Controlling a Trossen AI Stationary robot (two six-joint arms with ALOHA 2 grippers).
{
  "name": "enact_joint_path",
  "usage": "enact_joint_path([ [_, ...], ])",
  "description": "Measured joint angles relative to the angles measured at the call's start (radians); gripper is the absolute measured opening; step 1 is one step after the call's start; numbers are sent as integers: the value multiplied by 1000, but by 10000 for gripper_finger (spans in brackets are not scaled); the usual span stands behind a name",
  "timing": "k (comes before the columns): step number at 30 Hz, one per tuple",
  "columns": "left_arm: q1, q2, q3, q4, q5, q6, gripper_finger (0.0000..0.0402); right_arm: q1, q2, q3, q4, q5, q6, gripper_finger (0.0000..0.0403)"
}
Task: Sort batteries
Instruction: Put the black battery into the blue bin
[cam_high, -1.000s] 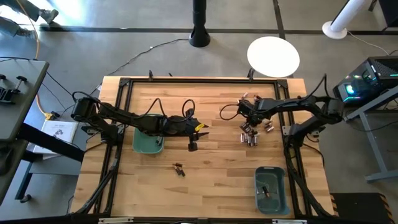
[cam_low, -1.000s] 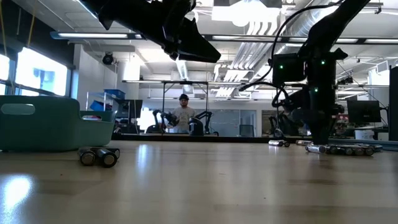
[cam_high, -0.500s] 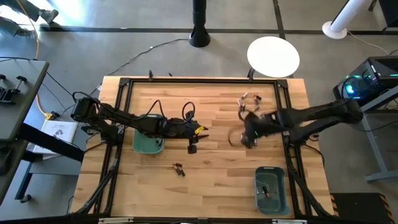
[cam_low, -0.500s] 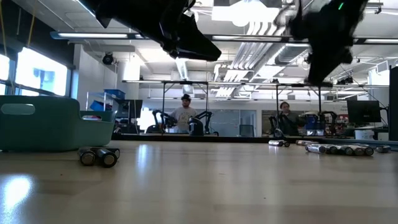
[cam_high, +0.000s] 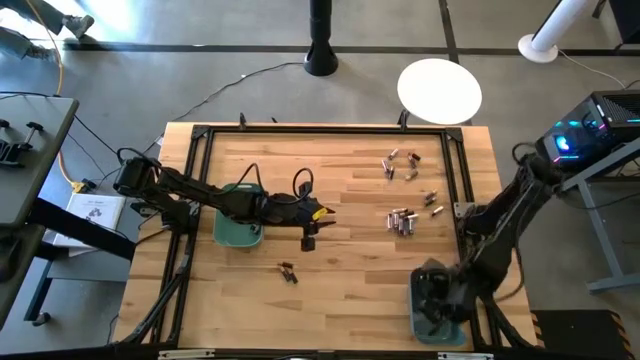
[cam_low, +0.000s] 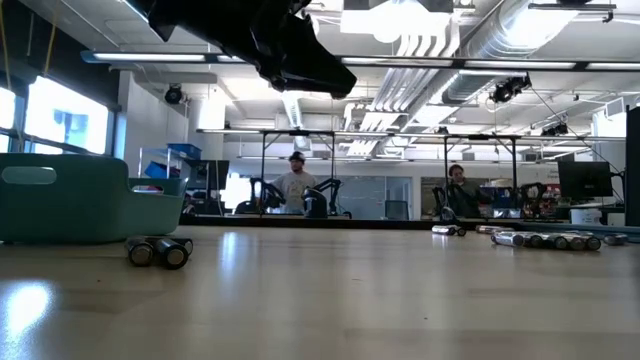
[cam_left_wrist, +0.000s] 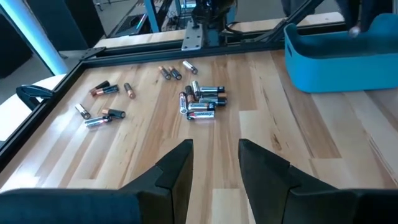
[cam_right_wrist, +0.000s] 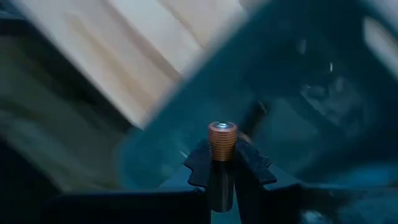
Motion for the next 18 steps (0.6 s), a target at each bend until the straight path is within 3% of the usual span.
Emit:
enact_joint_path([
  [3,0,0,0,8,0,0,119,26,73,-7,11,-33,63,21],
  [8,0,0,0,14,0,0,119,25,154,-59,90,-100,26,21],
  [14,0,0,0,15,0,0,119,25,173,-103,80,-124,20,25],
  [18,0,0,0,15,0,0,119,25,173,-112,49,-113,77,51],
])
